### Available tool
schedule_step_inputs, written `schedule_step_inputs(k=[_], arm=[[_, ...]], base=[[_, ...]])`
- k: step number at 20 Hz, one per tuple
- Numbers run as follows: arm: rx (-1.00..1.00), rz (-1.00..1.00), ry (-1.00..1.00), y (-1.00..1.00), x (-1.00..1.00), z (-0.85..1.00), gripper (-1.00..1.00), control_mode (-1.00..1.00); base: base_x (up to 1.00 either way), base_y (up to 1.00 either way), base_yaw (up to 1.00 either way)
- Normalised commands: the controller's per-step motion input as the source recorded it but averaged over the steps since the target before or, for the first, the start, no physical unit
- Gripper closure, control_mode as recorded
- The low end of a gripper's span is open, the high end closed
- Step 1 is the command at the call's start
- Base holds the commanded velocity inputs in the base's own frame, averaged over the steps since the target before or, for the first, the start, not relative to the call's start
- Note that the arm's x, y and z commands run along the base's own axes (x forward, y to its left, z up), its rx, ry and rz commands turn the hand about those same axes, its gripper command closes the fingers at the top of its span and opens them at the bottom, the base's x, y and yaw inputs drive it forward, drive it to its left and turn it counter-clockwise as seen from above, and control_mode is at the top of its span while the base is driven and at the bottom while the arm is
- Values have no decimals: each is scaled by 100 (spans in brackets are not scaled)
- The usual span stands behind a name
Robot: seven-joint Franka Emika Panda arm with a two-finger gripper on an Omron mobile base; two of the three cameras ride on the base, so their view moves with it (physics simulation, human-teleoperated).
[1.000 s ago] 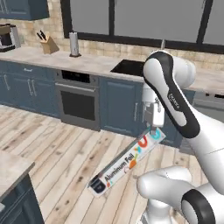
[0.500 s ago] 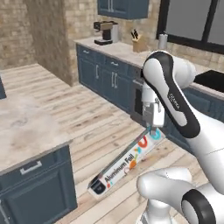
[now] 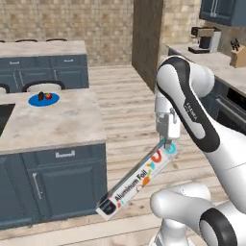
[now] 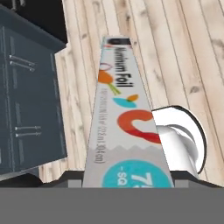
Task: Retrieve the tupperware and aluminum foil from the cabinet and place them on the dining counter near the plate with tomato and sweet potato to prepare for storing leftovers.
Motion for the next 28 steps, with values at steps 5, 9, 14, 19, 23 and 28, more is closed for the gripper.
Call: schedule_step_inputs(k=[5, 9, 14, 19, 23, 28], arm=[[0, 0, 0, 0, 0, 0, 100, 100], [0, 0, 0, 0, 0, 0, 100, 100], [0, 0, 0, 0, 0, 0, 100, 100], [0, 0, 0, 0, 0, 0, 100, 100], [0, 0, 0, 0, 0, 0, 100, 100], [0, 0, 0, 0, 0, 0, 100, 100]], base=[[47, -78, 51], [48, -95, 43], [48, -100, 32], [60, -100, 30], [92, -95, 37], [100, -81, 43]])
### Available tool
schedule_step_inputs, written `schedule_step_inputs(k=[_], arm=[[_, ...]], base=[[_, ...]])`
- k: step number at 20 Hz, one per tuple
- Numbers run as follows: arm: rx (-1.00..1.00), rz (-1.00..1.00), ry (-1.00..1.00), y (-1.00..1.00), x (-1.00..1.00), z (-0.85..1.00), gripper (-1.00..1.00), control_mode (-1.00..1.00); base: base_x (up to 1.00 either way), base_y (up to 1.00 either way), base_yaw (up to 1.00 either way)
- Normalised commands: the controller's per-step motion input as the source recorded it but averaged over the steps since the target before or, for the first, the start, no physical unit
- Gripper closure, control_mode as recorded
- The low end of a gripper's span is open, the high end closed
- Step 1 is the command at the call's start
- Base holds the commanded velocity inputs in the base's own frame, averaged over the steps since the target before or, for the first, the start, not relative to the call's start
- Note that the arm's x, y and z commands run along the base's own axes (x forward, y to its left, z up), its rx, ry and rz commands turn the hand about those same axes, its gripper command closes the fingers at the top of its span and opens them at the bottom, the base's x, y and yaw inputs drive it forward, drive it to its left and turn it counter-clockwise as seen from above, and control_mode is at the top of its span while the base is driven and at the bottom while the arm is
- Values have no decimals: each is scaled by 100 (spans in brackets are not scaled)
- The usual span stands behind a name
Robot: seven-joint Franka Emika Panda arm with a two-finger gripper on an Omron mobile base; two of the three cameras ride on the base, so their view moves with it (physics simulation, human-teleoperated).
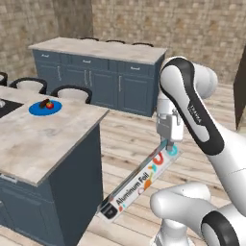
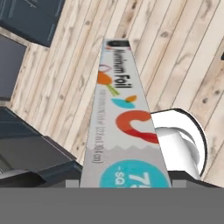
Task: Retrieve the tupperware and aluminum foil from the cabinet and place them on the dining counter near the plate with tomato and sweet potato to prepare for storing leftovers.
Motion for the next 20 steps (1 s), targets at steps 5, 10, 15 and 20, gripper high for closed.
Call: schedule_step_inputs(k=[5, 10, 15, 20], arm=[[0, 0, 0, 0, 0, 0, 100, 100], [0, 0, 0, 0, 0, 0, 100, 100], [0, 0, 0, 0, 0, 0, 100, 100], [0, 0, 0, 0, 0, 0, 100, 100]], base=[[99, -86, 45], [69, -96, 50], [55, -87, 58], [46, -81, 63]])
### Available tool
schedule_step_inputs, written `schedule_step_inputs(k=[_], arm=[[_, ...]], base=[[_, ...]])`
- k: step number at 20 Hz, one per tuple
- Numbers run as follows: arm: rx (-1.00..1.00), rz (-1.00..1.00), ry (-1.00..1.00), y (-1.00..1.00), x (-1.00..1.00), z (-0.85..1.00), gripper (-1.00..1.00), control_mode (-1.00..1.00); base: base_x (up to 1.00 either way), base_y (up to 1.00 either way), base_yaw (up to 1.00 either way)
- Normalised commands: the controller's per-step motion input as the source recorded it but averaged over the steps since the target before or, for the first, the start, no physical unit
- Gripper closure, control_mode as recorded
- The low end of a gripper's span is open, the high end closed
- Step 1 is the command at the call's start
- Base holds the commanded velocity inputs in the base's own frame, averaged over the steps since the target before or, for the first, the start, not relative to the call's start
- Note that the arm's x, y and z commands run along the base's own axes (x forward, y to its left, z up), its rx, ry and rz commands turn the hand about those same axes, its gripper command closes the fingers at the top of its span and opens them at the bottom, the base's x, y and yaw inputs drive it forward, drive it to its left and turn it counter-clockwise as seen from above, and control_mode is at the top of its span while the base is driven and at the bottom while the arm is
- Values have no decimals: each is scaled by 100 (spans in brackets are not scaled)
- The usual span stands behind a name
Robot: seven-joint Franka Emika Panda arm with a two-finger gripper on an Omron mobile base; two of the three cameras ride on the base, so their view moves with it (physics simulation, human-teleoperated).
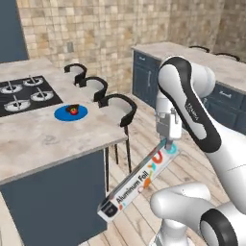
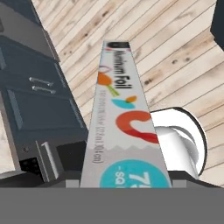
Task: Retrieve the tupperware and aluminum foil from the cabinet and place them on the dining counter near the plate with tomato and sweet potato to prepare for storing leftovers.
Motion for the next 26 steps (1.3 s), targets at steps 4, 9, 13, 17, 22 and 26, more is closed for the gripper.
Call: schedule_step_inputs(k=[4, 9, 13, 17, 22, 26], arm=[[0, 0, 0, 0, 0, 0, 100, 100], [0, 0, 0, 0, 0, 0, 100, 100], [0, 0, 0, 0, 0, 0, 100, 100], [0, 0, 0, 0, 0, 0, 100, 100], [0, 0, 0, 0, 0, 0, 100, 100], [0, 0, 0, 0, 0, 0, 100, 100]], base=[[37, -79, 66], [28, -84, 67], [25, -93, 64], [18, -100, 60], [9, -100, 55], [16, -100, 52]])
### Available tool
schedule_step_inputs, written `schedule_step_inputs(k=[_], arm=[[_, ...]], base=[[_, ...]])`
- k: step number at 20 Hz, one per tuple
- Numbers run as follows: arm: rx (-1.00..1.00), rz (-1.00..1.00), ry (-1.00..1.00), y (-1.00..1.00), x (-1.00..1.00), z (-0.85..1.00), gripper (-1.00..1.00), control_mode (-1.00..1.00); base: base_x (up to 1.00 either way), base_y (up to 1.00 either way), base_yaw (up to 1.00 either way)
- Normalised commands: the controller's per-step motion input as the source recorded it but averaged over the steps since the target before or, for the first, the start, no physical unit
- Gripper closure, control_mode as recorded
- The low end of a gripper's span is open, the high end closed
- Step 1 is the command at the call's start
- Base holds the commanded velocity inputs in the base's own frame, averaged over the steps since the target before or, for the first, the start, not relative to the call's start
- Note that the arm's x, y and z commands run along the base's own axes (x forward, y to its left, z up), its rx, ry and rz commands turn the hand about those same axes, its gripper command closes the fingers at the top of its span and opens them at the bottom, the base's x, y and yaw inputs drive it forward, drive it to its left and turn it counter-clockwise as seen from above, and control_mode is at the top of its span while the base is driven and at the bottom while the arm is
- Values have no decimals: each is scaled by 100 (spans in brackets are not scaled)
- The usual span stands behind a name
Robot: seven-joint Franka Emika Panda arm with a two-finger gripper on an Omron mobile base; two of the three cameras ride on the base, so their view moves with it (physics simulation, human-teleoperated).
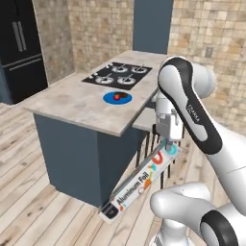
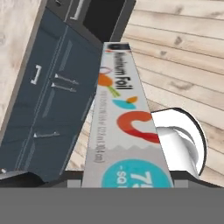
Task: Retrieve the tupperware and aluminum foil from the cabinet and place them on the dining counter near the plate with tomato and sweet potato to prepare for storing leftovers.
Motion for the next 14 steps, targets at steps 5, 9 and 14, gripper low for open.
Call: schedule_step_inputs(k=[5, 9, 14], arm=[[0, 0, 0, 0, 0, 0, 100, 100], [0, 0, 0, 0, 0, 0, 100, 100], [0, 0, 0, 0, 0, 0, 100, 100]], base=[[32, -100, 50], [44, -100, 47], [51, -100, 44]])
